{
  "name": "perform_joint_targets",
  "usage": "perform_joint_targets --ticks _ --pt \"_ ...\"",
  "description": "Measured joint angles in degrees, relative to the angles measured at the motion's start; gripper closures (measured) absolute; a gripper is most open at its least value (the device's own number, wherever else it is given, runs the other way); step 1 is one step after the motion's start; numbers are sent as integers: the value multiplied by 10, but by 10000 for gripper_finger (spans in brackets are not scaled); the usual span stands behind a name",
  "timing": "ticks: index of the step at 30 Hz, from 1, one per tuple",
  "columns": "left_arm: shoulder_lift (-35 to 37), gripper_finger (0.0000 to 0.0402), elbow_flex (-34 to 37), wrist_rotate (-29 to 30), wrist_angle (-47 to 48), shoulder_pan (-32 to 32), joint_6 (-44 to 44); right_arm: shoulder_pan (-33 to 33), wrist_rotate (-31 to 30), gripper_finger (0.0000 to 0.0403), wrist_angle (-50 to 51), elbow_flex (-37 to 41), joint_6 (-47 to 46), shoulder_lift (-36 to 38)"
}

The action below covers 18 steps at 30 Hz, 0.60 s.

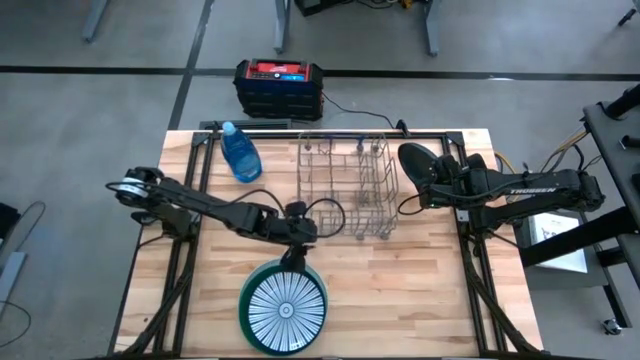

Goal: Sort dishes
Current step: Put the blue plate into the gray dishwasher rack

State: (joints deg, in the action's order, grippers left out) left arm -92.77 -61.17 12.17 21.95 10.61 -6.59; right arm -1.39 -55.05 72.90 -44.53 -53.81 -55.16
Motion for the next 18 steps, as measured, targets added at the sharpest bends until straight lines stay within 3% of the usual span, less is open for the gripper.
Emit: perform_joint_targets --ticks 13,18 --pt "23 247 0 -9 -16 1 -12 0 -1 387 -30 3 13 -2" --pt "49 247 0 -10 -14 1 -12 -8 -38 387 -66 9 49 -2"
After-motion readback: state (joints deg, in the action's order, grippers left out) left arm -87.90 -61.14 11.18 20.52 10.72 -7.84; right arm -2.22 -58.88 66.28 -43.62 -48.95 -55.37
